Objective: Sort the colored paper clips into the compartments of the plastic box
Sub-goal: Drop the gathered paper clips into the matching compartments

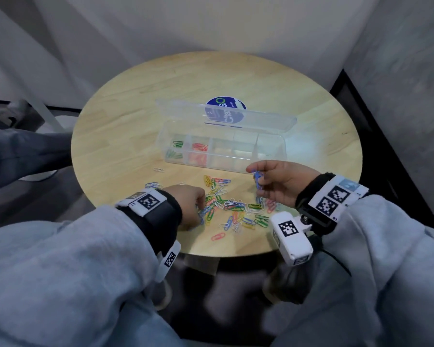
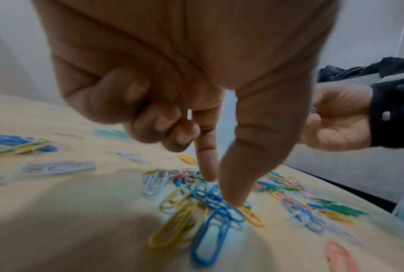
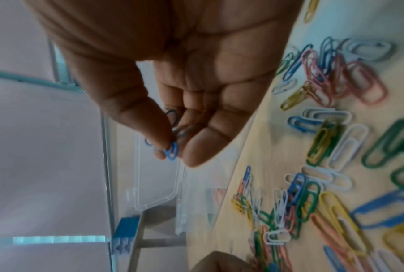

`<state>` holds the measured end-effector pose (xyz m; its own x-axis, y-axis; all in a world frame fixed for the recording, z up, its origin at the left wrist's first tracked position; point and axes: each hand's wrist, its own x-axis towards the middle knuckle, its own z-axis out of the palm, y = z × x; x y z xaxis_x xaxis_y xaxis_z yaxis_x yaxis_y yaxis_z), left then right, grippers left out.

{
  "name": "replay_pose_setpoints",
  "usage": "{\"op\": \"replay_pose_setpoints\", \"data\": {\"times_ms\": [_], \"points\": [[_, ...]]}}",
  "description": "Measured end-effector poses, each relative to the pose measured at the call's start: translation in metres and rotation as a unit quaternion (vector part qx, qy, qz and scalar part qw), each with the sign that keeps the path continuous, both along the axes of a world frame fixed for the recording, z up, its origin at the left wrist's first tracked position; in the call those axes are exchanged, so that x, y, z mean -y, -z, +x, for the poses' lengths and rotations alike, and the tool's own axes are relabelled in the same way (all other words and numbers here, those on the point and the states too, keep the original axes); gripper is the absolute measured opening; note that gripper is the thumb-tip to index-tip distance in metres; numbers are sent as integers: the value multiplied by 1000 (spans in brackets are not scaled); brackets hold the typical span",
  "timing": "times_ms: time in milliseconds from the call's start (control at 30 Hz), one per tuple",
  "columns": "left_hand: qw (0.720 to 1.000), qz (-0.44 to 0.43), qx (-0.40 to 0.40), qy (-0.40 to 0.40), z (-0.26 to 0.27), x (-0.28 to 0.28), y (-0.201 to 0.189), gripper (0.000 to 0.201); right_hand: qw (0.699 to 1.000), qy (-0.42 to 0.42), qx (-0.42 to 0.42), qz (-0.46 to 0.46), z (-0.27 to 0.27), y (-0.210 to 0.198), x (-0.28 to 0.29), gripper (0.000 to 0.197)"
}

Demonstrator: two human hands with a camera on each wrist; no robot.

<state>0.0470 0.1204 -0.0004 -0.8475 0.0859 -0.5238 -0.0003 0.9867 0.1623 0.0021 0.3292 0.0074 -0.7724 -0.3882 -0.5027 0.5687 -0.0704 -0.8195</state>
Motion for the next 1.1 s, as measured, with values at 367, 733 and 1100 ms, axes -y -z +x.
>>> {"op": "replay_pose_setpoints", "data": {"times_ms": [367, 733, 1100], "points": [[999, -1, -33, -3, 7, 1, 7, 24, 994, 64, 17, 88, 15, -5, -10, 26], [998, 27, -62, 3, -2, -1, 14, 10, 836, -155, -131, 510, 5, 0, -14, 14], [998, 27, -46, 15, -8, -4, 17, 18, 787, -233, -112, 560, -9, 16, 12, 17]]}}
